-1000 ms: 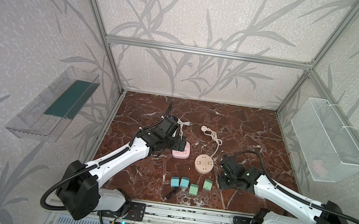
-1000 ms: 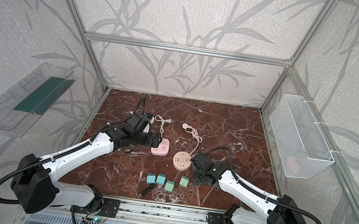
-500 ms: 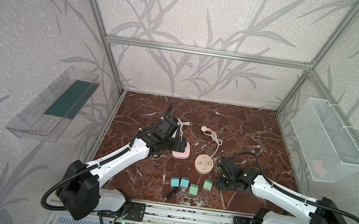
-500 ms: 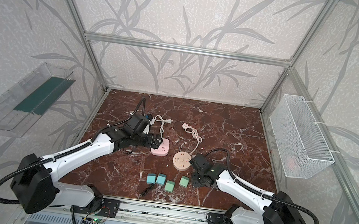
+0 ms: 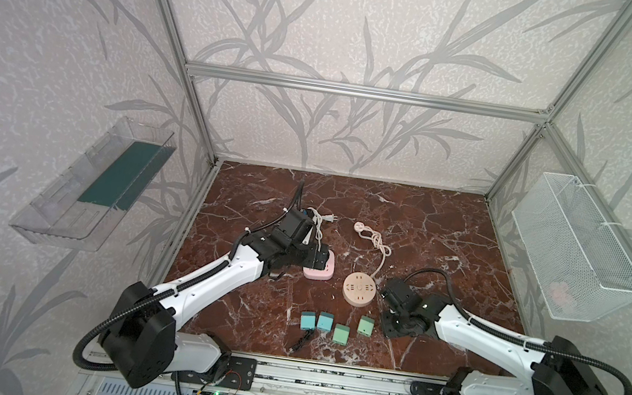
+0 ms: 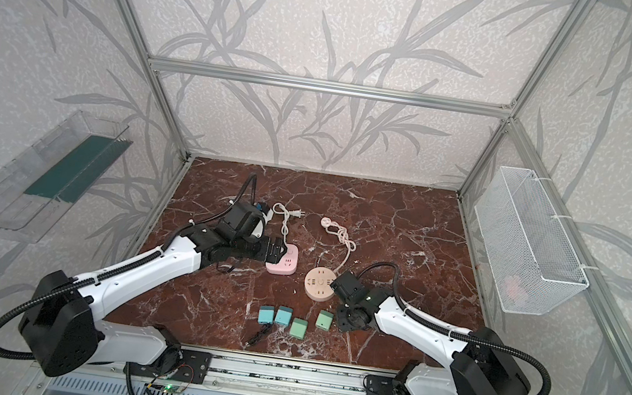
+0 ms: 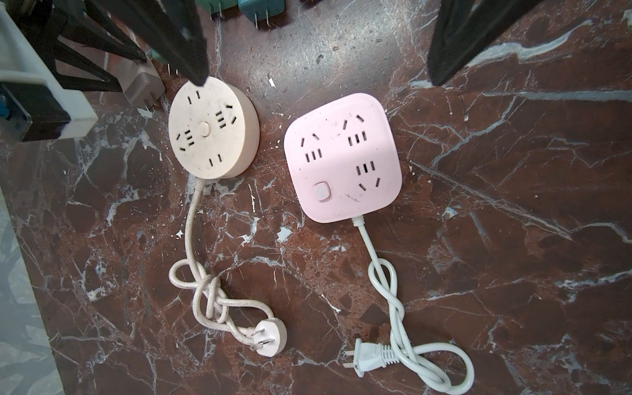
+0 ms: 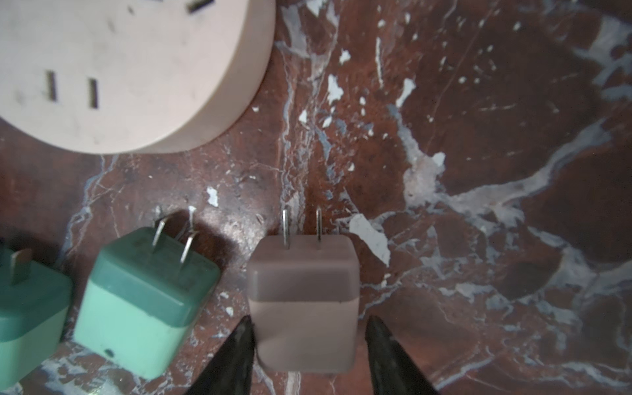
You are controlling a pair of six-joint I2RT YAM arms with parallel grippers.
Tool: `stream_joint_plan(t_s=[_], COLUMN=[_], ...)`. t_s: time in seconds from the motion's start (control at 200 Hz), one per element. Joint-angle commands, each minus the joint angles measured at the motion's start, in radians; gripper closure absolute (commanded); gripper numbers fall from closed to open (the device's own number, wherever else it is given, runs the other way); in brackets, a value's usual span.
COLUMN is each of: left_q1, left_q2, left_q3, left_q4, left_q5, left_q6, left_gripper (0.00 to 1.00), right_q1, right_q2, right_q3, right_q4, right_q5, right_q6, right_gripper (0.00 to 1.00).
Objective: Insert the plug
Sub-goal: 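Close the right gripper on the mauve-grey plug and lift it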
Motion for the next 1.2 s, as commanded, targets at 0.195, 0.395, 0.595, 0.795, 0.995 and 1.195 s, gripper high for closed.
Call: stream_joint_plan(t_s=[0.195, 0.395, 0.595, 0.795, 0.995, 1.195], left_q1=[-0.002, -0.003, -0.002, -0.003, -0.019, -0.041], left_q2=[0.006, 0.01, 0.003, -0.015, -0.035, -0.064], left_q3=[-0.014, -0.012, -0.012, -0.018, -0.032, -0.041], left_q4=[0.014, 0.007, -0.006, -0.024, -0.024, 0.011], left_q5=[0.012, 0.017, 0.04, 0.122, 0.221, 0.241], left_q6=[-0.012, -0.013, -0.007, -0.013, -0.045, -0.089], left_gripper=[0.02, 0.02, 0.03, 0.08, 0.11, 0.11], right_q1=[0.006, 0.005, 0.006, 0.006, 0.006, 0.013], right_q2=[0.039, 0.039, -0.014, -0.14, -0.158, -0.129], right_q3=[0.009, 0.013, 0.066, 0.201, 0.302, 0.346], right_q4=[0.034, 0.041, -0.042, -0.121, -0.101, -0.035], right_q5=[0.013, 0.018, 0.043, 0.011, -0.049, -0.102], right_q6=[-0.015, -0.028, -0.063, -0.161, -0.252, -0.287], right_gripper=[0.49, 0.56, 0.92, 1.0, 1.0, 1.0])
